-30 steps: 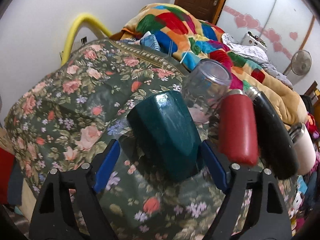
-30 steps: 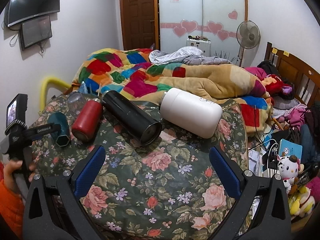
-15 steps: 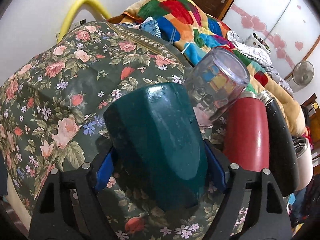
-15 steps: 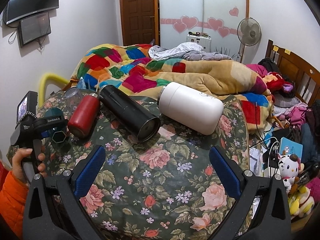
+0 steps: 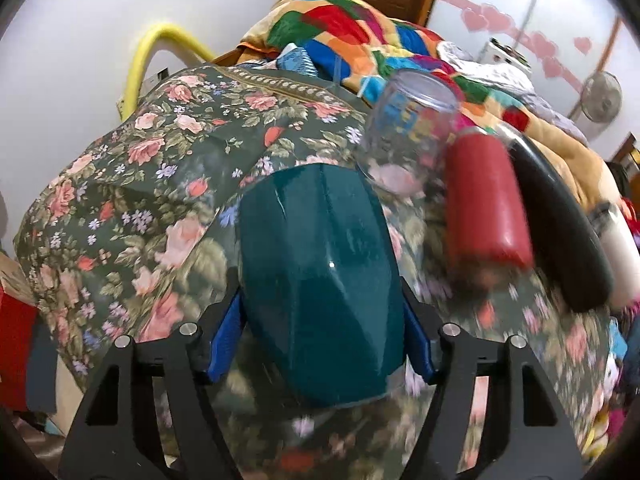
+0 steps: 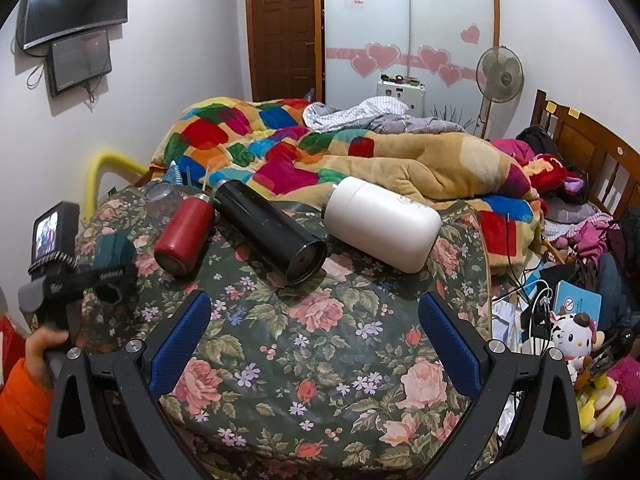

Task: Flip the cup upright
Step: 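Lift the teal mug with the left gripper and carry it toward the right gripper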

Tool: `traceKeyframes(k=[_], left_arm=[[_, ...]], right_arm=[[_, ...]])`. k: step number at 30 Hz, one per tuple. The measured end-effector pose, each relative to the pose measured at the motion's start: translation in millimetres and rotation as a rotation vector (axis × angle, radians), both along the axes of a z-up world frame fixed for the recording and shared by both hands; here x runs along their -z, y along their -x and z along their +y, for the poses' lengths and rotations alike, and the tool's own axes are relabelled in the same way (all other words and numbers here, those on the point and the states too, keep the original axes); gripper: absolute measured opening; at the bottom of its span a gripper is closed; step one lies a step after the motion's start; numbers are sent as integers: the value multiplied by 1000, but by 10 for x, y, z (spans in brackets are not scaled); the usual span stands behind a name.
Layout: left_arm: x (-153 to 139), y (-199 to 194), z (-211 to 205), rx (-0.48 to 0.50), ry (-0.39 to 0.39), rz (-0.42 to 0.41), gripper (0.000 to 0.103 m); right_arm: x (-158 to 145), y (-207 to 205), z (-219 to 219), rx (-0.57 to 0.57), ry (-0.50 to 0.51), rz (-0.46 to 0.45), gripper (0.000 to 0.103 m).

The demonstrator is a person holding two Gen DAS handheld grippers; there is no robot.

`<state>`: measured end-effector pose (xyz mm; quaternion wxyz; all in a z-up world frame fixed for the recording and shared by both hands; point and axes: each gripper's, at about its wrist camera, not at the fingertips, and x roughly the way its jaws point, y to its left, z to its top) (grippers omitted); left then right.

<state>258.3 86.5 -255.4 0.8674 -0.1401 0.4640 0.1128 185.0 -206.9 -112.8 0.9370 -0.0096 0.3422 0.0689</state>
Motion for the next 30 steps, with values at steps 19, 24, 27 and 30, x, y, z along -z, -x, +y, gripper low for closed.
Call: traceKeyframes(k=[19, 24, 27, 30], left_arm=[[-775, 572, -929, 246, 14, -159, 68], [-782, 536, -1247, 314, 29, -163, 68], [-720, 480, -1443, 359, 48, -151, 68], [-646, 426, -1574, 393, 56, -137, 68]], right_arm=[[-258, 327, -65, -11, -8, -95, 103], [-241, 325, -166, 7, -6, -87, 103], [-214, 318, -229, 19, -3, -78, 103], [-188, 311, -276, 29, 5, -71, 103]])
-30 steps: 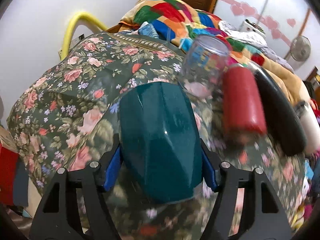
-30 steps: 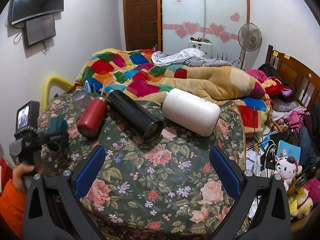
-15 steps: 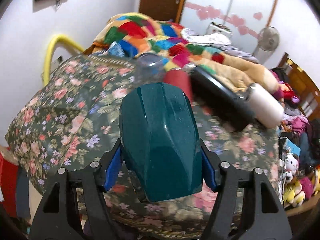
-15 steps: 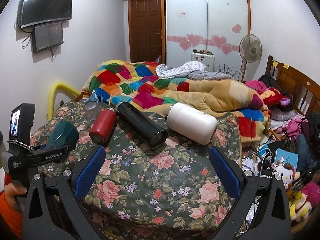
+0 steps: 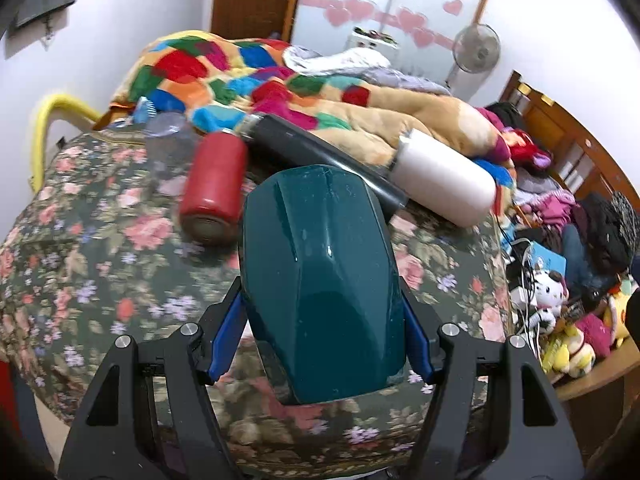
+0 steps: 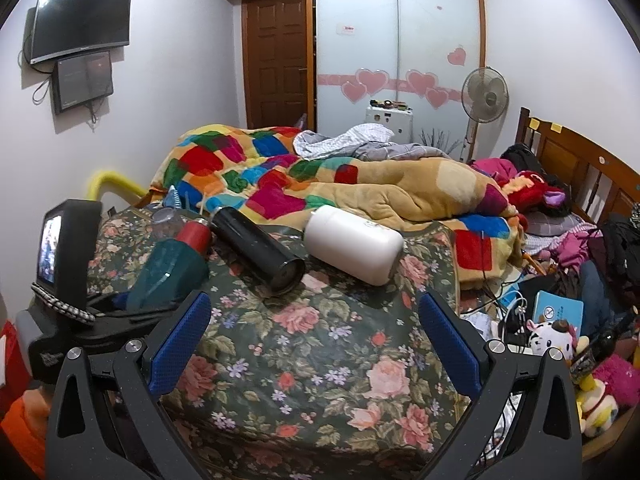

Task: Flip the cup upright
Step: 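Lift the teal mug with the left gripper and carry it toward the right gripper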

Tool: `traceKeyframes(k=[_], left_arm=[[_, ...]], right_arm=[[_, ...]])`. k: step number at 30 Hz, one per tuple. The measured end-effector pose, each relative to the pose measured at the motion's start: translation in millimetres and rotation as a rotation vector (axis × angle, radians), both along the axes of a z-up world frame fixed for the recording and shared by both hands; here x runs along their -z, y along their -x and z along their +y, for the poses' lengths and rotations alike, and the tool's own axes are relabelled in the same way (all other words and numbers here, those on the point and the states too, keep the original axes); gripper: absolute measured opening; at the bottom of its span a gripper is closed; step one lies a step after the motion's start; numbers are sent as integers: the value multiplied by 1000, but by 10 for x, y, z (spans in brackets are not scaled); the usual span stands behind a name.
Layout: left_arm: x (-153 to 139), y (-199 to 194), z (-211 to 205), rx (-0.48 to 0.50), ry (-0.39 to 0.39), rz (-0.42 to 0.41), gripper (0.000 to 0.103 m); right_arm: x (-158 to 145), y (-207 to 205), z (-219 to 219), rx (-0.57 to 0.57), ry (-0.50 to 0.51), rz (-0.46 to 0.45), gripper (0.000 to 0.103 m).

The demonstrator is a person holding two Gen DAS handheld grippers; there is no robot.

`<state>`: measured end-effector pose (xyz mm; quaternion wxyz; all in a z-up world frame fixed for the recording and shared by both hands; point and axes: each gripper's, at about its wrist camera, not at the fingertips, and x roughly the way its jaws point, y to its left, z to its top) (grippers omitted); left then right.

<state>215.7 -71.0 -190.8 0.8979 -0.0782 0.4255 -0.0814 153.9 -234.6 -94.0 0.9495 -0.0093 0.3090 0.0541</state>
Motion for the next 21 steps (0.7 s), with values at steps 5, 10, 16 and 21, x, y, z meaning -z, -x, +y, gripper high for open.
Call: traceKeyframes(k=[5, 10, 16, 21], left_arm=[[176, -91, -226, 54, -20, 35, 68], [436, -175, -388, 86, -54, 87, 68], [588, -181, -420, 84, -67, 112, 68], [648, -187, -409, 82, -55, 134, 68]], right_arm=[[65, -29, -59, 7, -9, 23, 103], [116, -51, -66, 4, -12, 42, 103], [167, -57, -65, -3, -13, 66, 103], [200, -65, -58, -4, -16, 78, 103]])
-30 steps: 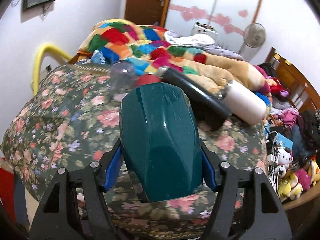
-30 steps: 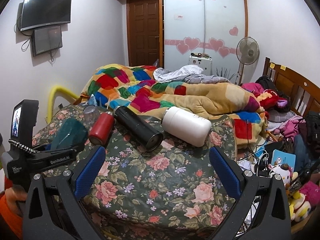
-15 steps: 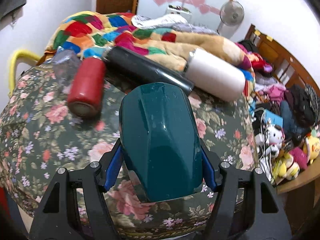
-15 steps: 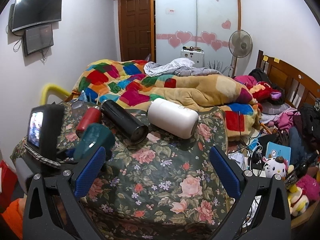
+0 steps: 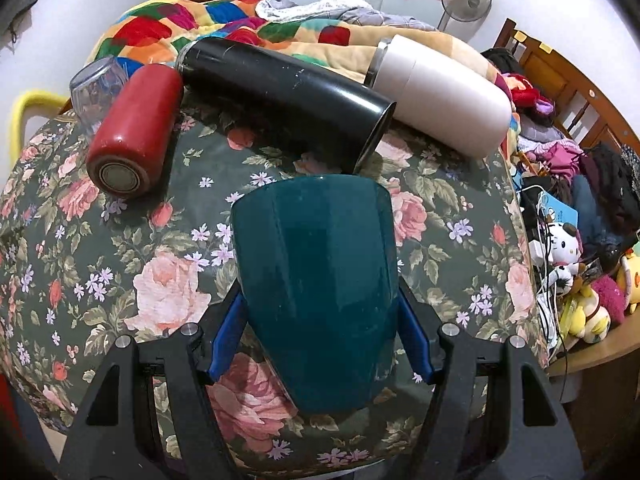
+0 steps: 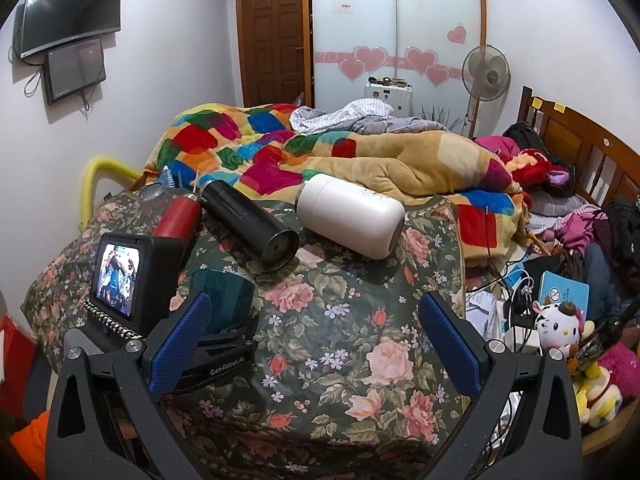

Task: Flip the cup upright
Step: 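Lift the teal mug with the left gripper and carry it toward the right gripper, then lower the mug and open the left gripper while the right gripper grasps the mug, then rotate the teal mug with the right gripper so its opening faces up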

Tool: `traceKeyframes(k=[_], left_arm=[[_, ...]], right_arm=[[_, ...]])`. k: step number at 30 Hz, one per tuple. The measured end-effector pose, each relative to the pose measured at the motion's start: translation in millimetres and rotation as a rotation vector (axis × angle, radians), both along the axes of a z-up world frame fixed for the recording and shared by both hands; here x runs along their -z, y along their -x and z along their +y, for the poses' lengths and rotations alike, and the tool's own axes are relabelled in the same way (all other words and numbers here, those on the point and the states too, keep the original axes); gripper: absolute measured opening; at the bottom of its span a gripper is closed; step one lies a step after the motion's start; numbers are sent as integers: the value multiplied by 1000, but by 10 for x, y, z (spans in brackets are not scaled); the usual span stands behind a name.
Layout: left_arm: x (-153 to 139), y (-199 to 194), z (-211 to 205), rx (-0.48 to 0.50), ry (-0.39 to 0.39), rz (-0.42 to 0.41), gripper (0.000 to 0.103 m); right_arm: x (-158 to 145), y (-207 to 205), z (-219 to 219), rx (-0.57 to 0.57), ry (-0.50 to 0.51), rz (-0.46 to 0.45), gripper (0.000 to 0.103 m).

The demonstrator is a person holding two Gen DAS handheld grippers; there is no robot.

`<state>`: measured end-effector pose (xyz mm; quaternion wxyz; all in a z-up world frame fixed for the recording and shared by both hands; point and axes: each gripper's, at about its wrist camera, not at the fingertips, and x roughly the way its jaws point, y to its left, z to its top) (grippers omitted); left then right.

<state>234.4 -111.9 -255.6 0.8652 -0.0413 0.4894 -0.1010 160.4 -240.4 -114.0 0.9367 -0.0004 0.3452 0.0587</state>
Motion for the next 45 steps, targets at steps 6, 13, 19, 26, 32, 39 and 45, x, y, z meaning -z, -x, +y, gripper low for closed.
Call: traceKeyframes(k=[6, 13, 19, 26, 32, 39, 45], left_arm=[[-3, -11, 15, 5, 4, 17, 68], [-41, 115, 0, 42, -43, 15, 70], [-230, 296, 88, 79, -25, -41, 73], [-591, 520, 285, 82, -31, -146, 82], [-773, 605, 683, -13, -40, -195, 82], [-825, 651, 1216, -146, -104, -250, 82], [-756, 653, 1527, -211, -89, -235, 82]], right_arm=[[-6, 4, 12, 0, 1, 0, 103], [-73, 70, 59, -3, 5, -16, 103], [-122, 120, 123, -10, 19, -30, 103], [-154, 133, 180, -9, 23, -41, 103], [-122, 36, 272, -29, -3, -17, 103], [137, -275, 511, -91, -6, 78, 103], [510, -617, 676, -156, -66, 244, 93]])
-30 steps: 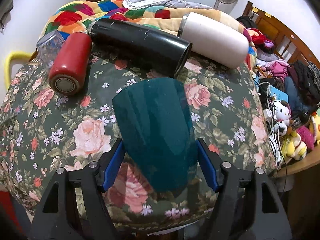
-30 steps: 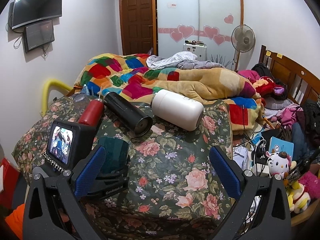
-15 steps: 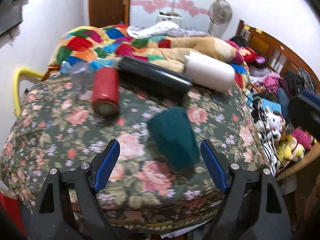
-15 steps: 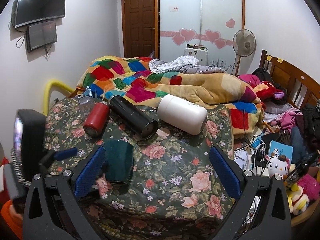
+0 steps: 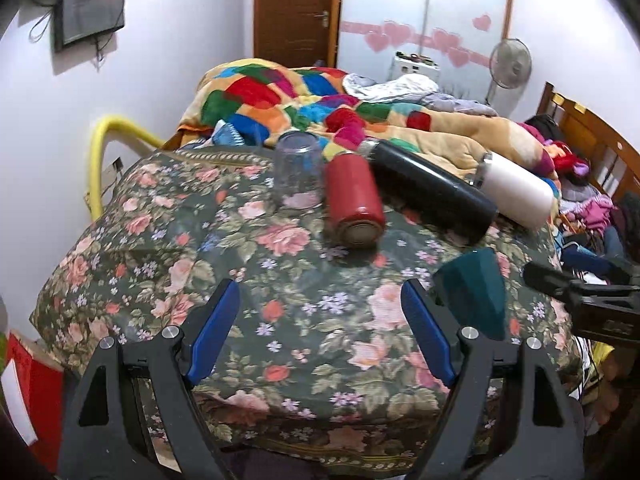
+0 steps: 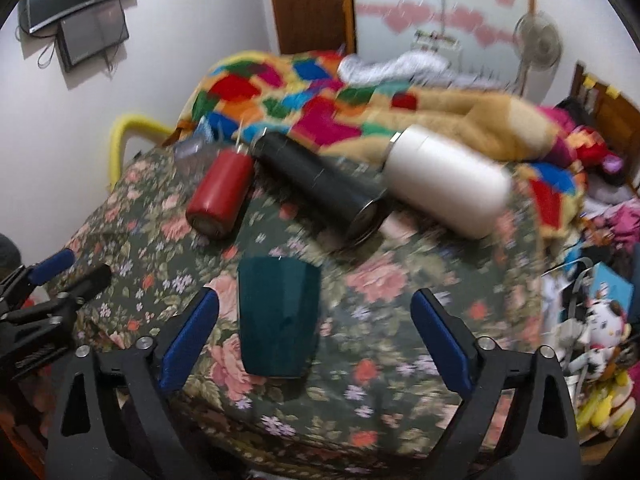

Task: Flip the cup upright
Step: 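Rotate the teal mug with the right gripper so its opening faces up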

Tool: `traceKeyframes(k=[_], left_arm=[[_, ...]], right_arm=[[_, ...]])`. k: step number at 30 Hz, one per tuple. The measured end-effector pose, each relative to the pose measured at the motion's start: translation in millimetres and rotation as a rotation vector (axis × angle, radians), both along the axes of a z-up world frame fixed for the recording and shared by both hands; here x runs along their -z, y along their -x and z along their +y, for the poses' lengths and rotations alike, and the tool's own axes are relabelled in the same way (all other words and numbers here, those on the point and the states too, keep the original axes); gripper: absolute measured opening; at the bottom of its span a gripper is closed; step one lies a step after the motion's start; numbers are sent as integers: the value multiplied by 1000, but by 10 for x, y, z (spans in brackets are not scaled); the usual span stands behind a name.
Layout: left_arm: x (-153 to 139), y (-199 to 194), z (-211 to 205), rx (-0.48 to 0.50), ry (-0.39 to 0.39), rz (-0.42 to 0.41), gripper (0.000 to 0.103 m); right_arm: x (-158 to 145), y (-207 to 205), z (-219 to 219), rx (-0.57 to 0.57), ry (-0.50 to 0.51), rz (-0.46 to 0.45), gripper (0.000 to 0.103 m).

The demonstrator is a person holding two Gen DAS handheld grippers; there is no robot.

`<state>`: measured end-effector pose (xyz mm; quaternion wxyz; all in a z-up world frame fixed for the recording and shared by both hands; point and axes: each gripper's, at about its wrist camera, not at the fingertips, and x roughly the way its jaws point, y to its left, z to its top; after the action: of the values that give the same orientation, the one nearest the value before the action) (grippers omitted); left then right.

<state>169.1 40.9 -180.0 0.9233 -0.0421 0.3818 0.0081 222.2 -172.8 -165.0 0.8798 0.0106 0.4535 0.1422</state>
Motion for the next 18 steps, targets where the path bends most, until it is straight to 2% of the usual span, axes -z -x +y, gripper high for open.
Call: traceKeyframes(k=[5, 10, 13, 14, 18], left_arm=[[71, 1, 100, -26, 9, 13, 82], [107, 8, 105, -22, 16, 18, 82], [110, 11, 82, -19, 17, 18, 82], [110, 15, 74, -17, 18, 18, 82], [87, 25, 46, -9, 18, 16, 82]], right_arm=[[340, -257, 130, -49, -53, 163, 84], [566, -384, 194, -63, -72, 254, 79], [631, -442, 197, -68, -96, 292, 75], [647, -450, 199, -73, -102, 301, 71], [624, -414, 205, -85, -85, 288, 71]])
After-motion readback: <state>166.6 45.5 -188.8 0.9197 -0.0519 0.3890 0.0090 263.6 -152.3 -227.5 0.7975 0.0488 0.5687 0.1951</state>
